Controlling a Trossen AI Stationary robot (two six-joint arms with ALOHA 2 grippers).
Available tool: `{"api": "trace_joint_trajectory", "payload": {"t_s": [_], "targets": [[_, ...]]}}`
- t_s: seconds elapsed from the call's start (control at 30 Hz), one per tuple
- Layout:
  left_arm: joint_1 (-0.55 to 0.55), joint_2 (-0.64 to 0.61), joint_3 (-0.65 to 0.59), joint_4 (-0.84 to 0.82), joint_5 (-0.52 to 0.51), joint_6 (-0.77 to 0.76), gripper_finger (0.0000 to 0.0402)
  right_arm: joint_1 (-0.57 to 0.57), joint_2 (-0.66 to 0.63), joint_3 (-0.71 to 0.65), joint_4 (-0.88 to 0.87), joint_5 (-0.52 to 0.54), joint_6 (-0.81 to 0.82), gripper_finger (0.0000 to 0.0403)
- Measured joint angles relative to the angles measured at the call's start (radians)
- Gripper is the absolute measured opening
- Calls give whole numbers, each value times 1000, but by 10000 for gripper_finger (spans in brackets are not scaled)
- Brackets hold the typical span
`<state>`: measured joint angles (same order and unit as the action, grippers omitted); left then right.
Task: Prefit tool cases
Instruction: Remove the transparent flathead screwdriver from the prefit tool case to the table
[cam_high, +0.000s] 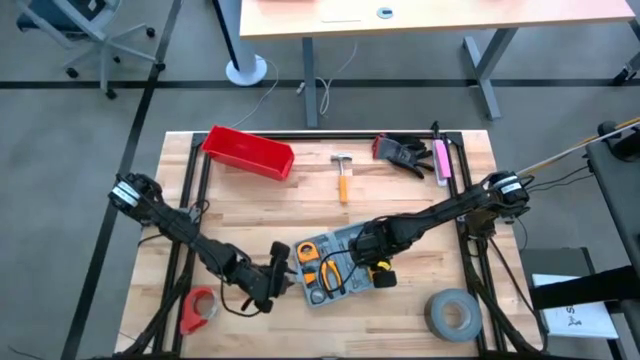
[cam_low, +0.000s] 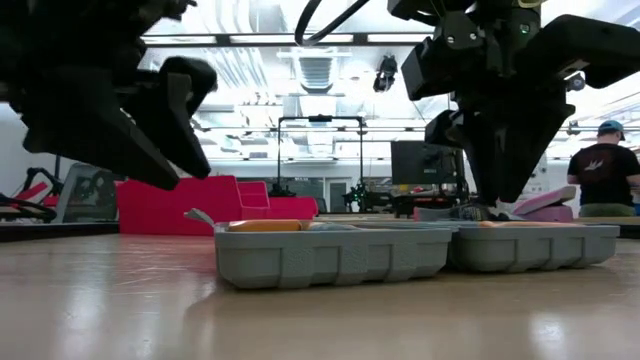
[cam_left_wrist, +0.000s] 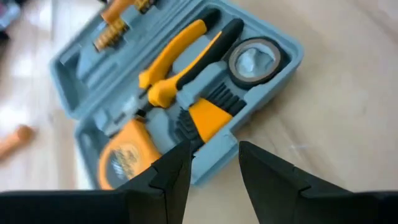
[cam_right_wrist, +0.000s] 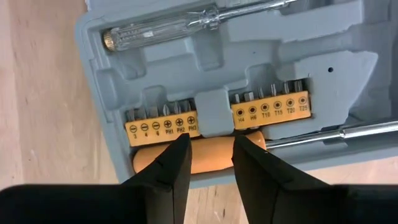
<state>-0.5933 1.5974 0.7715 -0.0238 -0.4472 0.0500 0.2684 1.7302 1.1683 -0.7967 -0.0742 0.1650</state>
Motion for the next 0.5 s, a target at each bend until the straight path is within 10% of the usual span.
{"api": "trace_joint_trajectory", "payload": {"t_s": [0.5], "targets": [[-31, 66, 1, 31, -143, 257, 142, 0, 0, 0, 2, 22, 29, 79]]}}
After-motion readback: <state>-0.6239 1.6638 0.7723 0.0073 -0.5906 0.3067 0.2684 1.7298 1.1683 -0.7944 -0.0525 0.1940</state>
